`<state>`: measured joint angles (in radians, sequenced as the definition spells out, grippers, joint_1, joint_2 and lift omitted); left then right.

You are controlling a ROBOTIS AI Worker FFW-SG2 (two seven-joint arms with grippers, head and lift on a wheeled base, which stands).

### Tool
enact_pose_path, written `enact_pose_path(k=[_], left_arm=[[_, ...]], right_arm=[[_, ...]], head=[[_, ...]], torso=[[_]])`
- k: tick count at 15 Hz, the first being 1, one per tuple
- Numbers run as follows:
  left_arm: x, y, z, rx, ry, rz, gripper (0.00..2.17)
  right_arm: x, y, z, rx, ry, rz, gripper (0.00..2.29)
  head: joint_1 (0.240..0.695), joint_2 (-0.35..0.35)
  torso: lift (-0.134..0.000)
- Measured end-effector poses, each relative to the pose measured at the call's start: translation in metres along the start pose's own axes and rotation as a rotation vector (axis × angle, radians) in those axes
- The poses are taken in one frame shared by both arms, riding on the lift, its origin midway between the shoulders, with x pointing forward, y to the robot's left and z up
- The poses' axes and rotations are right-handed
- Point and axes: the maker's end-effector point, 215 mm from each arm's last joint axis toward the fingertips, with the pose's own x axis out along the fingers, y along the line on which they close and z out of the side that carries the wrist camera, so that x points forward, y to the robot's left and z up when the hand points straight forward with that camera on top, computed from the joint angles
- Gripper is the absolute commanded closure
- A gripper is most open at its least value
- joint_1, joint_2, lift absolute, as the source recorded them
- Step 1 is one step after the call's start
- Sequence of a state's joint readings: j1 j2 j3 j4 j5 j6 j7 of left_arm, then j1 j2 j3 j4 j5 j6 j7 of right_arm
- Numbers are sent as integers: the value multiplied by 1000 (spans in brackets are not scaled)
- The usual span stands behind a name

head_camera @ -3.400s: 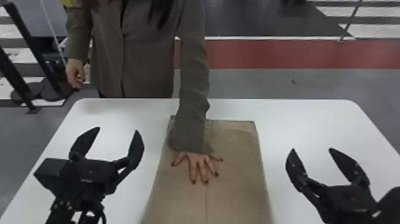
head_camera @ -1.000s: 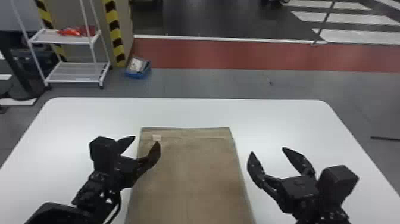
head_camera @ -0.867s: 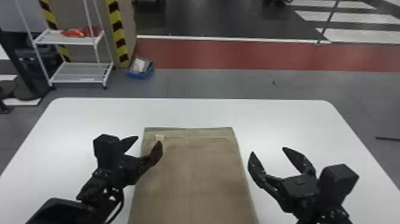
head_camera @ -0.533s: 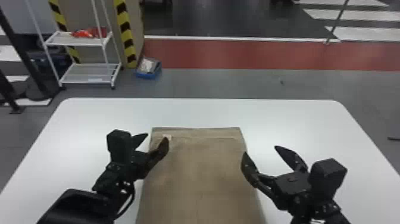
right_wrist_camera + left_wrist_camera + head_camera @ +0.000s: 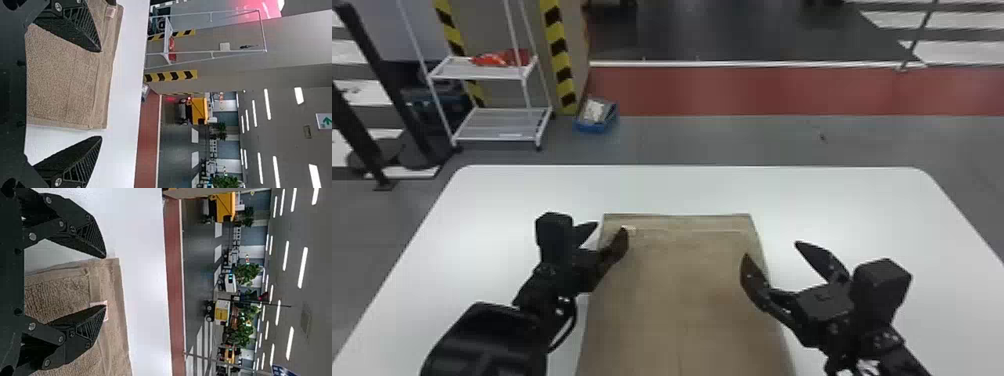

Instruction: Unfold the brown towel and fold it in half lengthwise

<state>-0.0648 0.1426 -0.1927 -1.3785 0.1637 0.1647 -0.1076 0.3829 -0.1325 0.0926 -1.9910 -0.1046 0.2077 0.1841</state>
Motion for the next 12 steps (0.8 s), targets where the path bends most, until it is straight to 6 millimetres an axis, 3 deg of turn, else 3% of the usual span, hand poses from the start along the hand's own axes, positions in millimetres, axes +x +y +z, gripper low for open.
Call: enact_pose_path(k=[3,6,9,10,11,12], left_arm=[[1,1,-5,8,15,2,522],[2,4,-10,15,26,6,1004],[2,6,-10,17,28,10,1011],[2,6,-11,18,29,10,1096],[1,5,-11,19,28,10,1352],[1,6,-11,21,28,13,1379]], right_arm=[[7,4,-3,-3,5,13,97],[8,3,-5,-4,8,14,97],[9,3,-5,-5,10,15,97],[9,3,-5,-6,12,16,97],[9,3,-5,-6,13,17,97],[9,3,-5,-6,13,18,97]], head=[[695,15],[695,18],[695,20],[695,20],[695,20],[695,20]], torso=[[-108],[-108],[-108],[-108],[-108],[-108]])
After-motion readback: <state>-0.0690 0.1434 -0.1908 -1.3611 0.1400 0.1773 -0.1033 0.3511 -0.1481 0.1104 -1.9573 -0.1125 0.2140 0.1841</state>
